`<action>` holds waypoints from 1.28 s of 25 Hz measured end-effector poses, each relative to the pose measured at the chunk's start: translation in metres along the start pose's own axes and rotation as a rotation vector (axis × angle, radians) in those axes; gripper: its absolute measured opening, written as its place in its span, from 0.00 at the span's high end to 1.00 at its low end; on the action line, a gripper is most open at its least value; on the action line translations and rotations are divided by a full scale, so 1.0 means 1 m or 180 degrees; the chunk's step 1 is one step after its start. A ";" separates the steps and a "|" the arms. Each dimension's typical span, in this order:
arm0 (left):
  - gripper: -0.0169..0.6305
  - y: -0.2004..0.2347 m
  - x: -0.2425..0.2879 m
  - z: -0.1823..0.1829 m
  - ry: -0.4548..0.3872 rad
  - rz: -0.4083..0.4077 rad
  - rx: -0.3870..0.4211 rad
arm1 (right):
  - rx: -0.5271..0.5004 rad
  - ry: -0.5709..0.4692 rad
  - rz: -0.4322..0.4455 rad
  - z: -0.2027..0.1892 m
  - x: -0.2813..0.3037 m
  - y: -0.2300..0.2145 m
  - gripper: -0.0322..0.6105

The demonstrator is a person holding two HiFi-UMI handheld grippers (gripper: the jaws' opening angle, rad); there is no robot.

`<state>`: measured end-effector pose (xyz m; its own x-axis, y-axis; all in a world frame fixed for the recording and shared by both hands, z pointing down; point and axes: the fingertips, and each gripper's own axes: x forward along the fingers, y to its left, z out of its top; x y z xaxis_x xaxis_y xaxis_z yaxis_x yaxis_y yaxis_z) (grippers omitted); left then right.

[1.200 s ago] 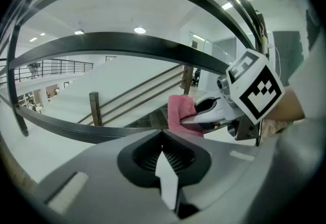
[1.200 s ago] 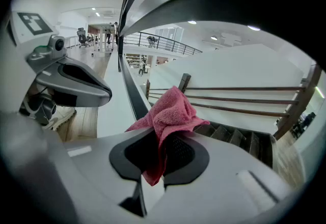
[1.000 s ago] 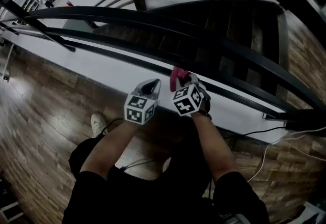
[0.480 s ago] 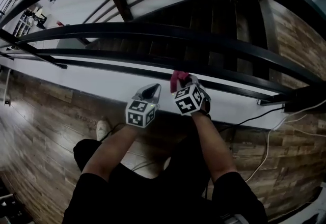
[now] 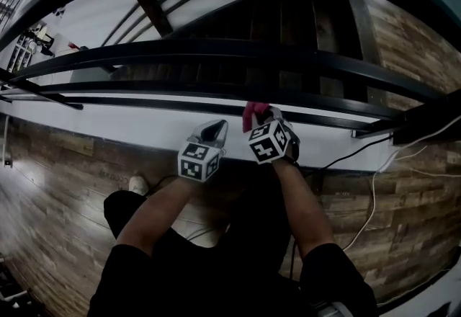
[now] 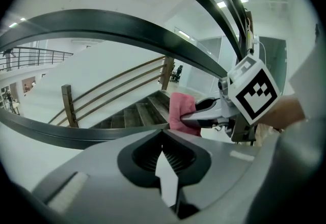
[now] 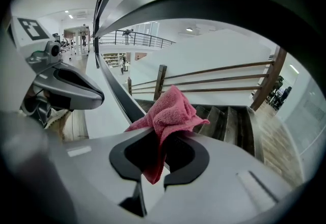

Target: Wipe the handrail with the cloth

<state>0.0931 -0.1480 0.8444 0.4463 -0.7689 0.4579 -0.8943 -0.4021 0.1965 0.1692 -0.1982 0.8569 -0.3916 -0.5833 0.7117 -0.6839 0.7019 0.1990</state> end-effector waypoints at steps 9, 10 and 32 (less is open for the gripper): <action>0.97 -0.068 0.044 0.008 0.0081 -0.0256 0.0257 | 0.0227 0.0095 -0.0216 -0.041 -0.025 -0.049 0.88; 0.97 -0.078 0.047 0.011 0.0047 -0.0327 0.0193 | 0.0242 0.0110 -0.0256 -0.045 -0.028 -0.054 0.88; 0.97 -0.178 0.105 -0.004 0.0202 -0.1147 0.0474 | 0.0847 0.0303 -0.1102 -0.116 -0.081 -0.136 0.88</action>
<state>0.2988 -0.1553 0.8610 0.7236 -0.5349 0.4362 -0.6641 -0.7118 0.2287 0.3651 -0.1993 0.8501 -0.0617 -0.7163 0.6950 -0.9042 0.3349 0.2650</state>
